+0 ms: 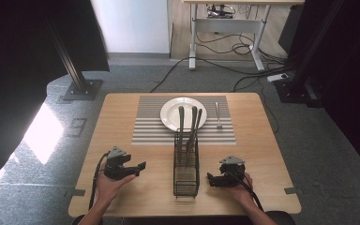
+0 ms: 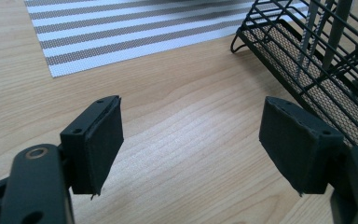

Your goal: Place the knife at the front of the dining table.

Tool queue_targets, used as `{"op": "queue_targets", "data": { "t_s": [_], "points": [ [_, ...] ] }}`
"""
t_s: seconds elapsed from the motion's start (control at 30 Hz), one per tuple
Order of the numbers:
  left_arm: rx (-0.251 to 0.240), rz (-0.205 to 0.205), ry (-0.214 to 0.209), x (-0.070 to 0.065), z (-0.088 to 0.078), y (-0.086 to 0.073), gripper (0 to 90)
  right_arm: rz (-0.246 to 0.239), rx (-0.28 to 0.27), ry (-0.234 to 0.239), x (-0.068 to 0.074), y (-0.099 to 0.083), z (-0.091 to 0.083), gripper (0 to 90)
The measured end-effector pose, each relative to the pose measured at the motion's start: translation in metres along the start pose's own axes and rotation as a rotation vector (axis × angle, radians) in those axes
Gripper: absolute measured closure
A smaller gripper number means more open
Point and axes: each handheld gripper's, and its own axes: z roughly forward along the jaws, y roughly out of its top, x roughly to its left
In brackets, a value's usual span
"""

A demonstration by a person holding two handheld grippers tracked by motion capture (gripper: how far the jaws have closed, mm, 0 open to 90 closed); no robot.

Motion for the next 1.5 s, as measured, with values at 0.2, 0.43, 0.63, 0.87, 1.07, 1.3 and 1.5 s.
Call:
{"op": "queue_targets", "data": {
  "t_s": [0.2,0.43,0.63,0.87,1.07,1.3,1.5],
  "points": [
    [-0.026,0.037,0.022,-0.004,-0.003,0.004,19.8,0.001,0.006,-0.001,0.000,0.000,-0.001,0.0],
    [-0.085,0.032,0.026,-0.009,-0.008,0.025,19.3,0.012,0.015,-0.012,0.001,0.000,-0.002,0.7],
    [-0.113,0.051,0.001,-0.021,-0.007,0.046,22.1,0.002,0.013,-0.005,0.001,0.000,-0.002,0.7],
    [-0.108,0.033,-0.026,-0.025,0.001,0.059,24.1,0.000,0.006,-0.003,0.002,-0.001,-0.002,0.4],
    [-0.091,0.033,-0.040,-0.034,0.017,0.075,24.5,-0.002,-0.001,-0.003,0.002,-0.001,-0.002,0.3],
    [-0.096,0.065,-0.043,-0.049,0.032,0.095,25.7,-0.008,-0.005,0.001,0.002,-0.001,-0.001,0.4],
    [-0.090,0.076,-0.049,-0.061,0.048,0.110,28.4,-0.012,-0.004,0.004,0.002,-0.001,-0.001,0.7]
  ]
}}
